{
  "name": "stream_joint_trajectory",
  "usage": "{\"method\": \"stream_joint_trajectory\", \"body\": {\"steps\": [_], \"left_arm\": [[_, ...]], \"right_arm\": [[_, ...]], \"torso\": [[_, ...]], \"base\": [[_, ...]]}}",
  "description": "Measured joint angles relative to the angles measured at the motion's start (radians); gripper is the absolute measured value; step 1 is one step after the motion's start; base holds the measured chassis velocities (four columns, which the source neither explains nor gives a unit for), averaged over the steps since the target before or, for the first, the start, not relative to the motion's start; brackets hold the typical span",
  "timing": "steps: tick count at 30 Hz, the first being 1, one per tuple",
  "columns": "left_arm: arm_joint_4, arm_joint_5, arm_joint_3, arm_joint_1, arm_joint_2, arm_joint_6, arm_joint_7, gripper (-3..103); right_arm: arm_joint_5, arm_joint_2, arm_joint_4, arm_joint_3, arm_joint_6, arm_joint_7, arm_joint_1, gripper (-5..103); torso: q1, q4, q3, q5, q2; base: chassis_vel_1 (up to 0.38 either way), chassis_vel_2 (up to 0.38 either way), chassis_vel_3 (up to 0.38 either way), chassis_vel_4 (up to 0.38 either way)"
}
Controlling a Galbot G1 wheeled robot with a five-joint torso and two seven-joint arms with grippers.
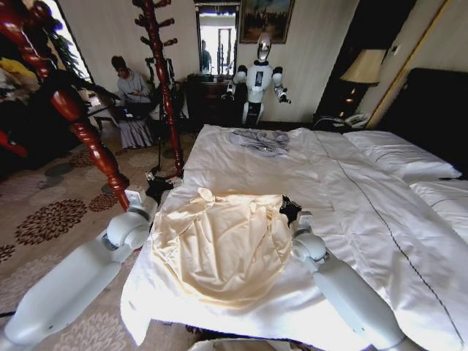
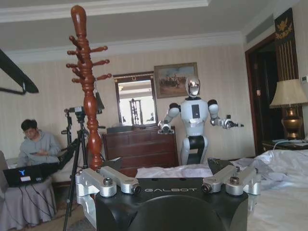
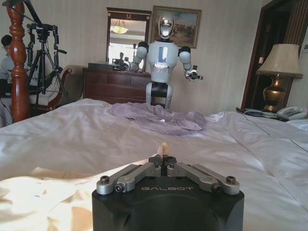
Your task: Pick up the clothes from the bed and hang them on the clothes hanger.
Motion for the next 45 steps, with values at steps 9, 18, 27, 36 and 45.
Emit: {"method": "stream_joint_trajectory", "body": {"steps": [9, 18, 27, 36, 45], "left_arm": [[-0.07, -0.116, -0.001, -0.129, 0.07, 0.056, -0.055, 100], [-0.148, -0.301, -0.031, -0.255, 0.168, 0.143, -0.137, 100], [-0.2, -0.636, -0.078, -0.448, 0.289, 0.309, -0.324, 100], [-0.127, -0.836, -0.195, -0.486, 0.378, 0.382, -0.37, 100], [-0.049, -1.08, -0.224, -0.574, 0.462, 0.459, -0.427, 100]], "right_arm": [[0.006, -0.022, 0.036, 0.039, -0.006, 0.01, -0.031, 1], [0.011, -0.033, 0.044, 0.044, -0.006, 0.012, -0.039, 1], [0.017, -0.041, 0.044, 0.042, -0.005, 0.015, -0.045, 1], [0.014, -0.046, 0.037, 0.041, 0.005, 0.021, -0.051, 1], [0.006, -0.048, 0.035, 0.044, 0.017, 0.026, -0.058, 1]], "torso": [[0.0, -0.0001, 0.0, 0.0, 0.0], [0.0, 0.0002, 0.0, 0.0, 0.0], [0.0, 0.0, 0.0, 0.0002, 0.0], [0.0, 0.0, 0.0, -0.0001, 0.0], [0.0, 0.0, 0.0, 0.0, 0.0]], "base": [[0.0, 0.0, 0.0, 0.0], [0.0, 0.0, 0.0, 0.0], [0.0, 0.0, 0.0, 0.0], [0.0, 0.0, 0.0, 0.0], [0.0, 0.0, 0.0, 0.0]]}}
